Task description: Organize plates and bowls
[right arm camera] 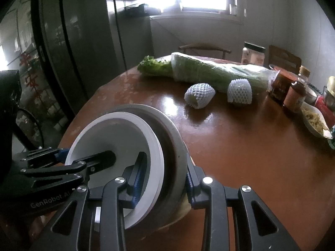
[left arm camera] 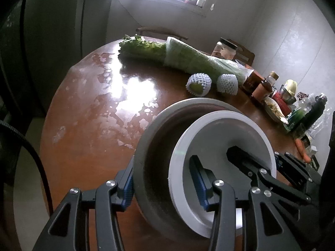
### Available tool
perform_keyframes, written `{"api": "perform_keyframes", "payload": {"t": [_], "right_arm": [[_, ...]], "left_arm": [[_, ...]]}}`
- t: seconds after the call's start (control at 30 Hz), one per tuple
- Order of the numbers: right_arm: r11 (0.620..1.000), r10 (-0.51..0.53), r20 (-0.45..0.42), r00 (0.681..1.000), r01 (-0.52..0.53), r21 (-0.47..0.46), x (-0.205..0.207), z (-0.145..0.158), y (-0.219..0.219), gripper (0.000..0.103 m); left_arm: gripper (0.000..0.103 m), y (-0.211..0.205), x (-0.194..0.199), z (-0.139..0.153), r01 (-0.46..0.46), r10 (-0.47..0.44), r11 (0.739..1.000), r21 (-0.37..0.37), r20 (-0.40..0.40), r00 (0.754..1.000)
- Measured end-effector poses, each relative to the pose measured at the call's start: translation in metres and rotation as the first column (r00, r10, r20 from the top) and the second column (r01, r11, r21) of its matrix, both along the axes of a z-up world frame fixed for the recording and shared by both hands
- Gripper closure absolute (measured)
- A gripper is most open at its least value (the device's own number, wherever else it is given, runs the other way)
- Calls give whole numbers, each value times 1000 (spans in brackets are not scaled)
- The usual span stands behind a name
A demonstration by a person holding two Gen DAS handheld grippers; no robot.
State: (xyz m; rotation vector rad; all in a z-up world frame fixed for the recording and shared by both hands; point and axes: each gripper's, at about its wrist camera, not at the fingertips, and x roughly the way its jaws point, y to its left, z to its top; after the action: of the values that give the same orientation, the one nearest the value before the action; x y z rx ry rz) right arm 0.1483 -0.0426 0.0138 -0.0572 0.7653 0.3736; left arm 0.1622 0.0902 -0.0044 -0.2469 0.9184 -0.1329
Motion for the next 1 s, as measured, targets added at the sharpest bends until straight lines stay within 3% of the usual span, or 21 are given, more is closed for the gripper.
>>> {"api": "perform_keyframes", "payload": {"t": [1.0], "right_arm": [[1000,15,10,1000,-15,-6,-1,1,1,67]], "left_arm": [[55,2,-5,3,-16,16,999,33,11,1000]]}}
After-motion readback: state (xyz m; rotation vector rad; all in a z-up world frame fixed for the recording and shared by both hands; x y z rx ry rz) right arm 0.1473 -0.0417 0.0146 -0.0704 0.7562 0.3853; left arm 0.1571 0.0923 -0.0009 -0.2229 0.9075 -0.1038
